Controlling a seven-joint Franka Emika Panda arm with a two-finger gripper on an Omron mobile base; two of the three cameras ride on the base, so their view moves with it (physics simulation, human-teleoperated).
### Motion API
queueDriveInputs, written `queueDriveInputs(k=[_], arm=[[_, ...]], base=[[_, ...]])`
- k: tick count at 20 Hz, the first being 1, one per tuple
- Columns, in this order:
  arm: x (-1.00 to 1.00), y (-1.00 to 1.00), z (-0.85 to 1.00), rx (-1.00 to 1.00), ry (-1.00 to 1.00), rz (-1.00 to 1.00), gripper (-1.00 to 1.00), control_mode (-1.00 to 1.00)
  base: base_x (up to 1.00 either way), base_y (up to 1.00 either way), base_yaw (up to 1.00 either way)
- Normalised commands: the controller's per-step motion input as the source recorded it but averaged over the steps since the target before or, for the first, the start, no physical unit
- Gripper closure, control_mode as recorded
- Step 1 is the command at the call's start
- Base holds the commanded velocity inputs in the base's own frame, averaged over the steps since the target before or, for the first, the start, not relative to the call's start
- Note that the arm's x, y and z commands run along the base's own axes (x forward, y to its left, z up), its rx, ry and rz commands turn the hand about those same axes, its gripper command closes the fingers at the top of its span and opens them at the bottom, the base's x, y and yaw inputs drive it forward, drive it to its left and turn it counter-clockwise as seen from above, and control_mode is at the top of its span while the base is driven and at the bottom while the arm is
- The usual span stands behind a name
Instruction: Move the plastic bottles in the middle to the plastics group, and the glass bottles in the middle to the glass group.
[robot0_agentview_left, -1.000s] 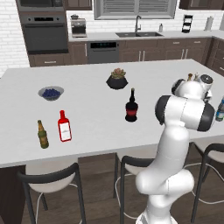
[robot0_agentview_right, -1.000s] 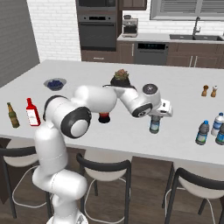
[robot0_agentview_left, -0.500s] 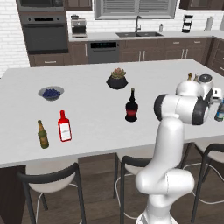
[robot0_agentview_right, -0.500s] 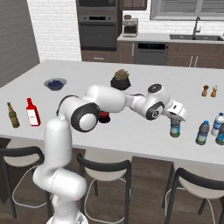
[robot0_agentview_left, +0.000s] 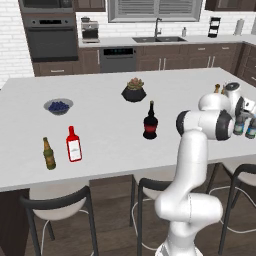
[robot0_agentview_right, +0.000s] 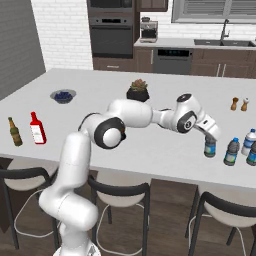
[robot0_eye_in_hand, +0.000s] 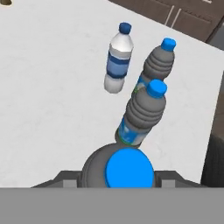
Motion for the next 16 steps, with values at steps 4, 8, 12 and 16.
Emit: queueDriveInputs(k=[4, 8, 12, 16], arm=[[0.26, -0.16, -0.08, 0.01, -0.09, -0.19, 1.0, -1.0], [0.21, -0.29, -0.18, 0.0, -0.02, -0.18, 1.0, -1.0], [0.06, -0.27, -0.35, 0.03, 0.0, -0.12, 1.0, -1.0], [0.0, -0.06, -0.49, 0.11, 0.0, -0.06, 1.0, -1.0]], base=[[0.0, 0.0, 0.0], [0.0, 0.0, 0.0], [0.0, 0.0, 0.0], [0.0, 0.0, 0.0]])
